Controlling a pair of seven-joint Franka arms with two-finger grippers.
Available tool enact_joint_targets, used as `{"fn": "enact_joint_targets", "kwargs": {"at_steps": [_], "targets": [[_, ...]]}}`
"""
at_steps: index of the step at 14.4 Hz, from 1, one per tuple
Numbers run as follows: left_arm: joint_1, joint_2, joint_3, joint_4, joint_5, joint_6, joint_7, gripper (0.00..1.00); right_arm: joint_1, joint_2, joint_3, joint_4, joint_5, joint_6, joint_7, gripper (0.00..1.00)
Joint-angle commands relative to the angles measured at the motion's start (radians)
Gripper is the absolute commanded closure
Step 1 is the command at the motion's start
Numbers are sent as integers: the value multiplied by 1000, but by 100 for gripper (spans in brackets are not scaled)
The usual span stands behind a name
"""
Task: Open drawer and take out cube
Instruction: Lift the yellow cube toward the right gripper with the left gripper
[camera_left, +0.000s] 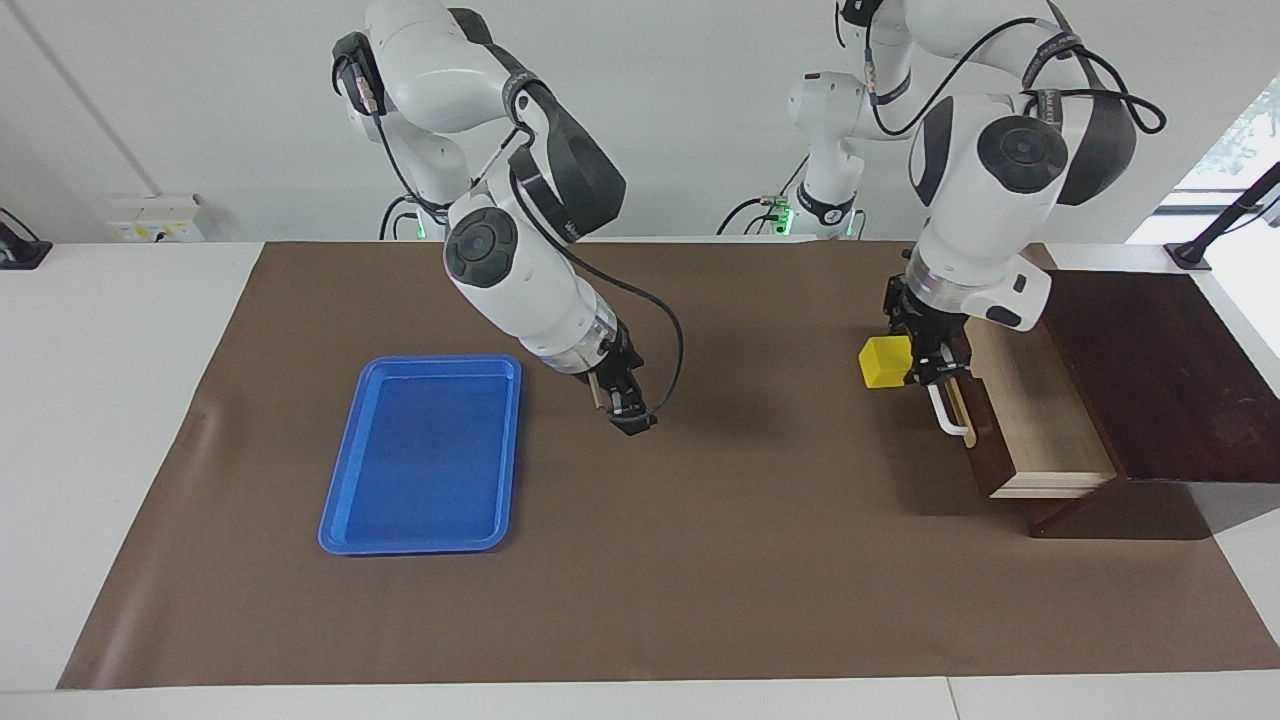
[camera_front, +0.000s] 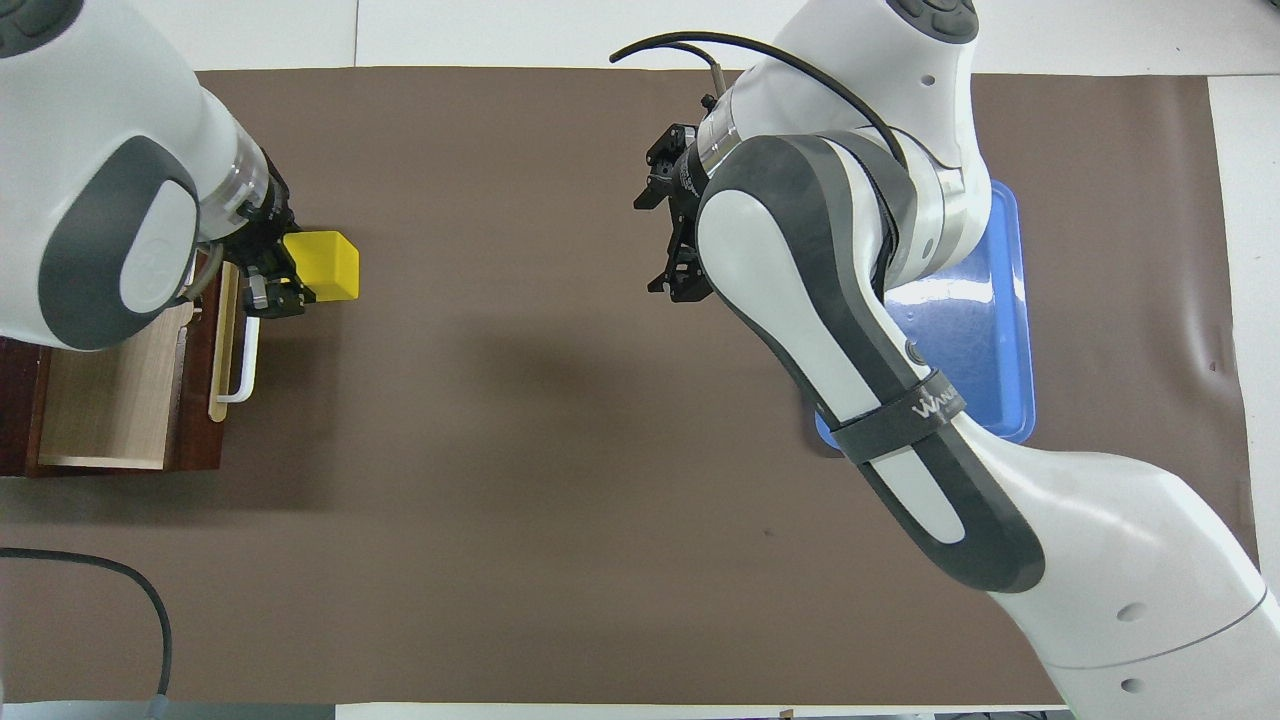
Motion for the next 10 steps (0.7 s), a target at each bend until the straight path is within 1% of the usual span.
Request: {"fn": "enact_joint_targets", "kwargs": {"at_steps": [1, 3, 7, 10], "targets": [[-74, 6, 13, 13, -14, 2, -78, 100, -18, -7, -2, -33, 85, 32, 49, 10], [-97, 0, 13, 7, -23, 14, -121, 100, -10, -11, -2, -67, 102, 70, 64, 10], [-138, -21, 12, -48, -25, 90, -199, 100, -8, -11, -1, -79, 137, 107, 44, 9], [-158, -20, 12, -53, -45, 120, -255, 100, -4, -16, 4, -101, 139, 118, -75, 9]]}}
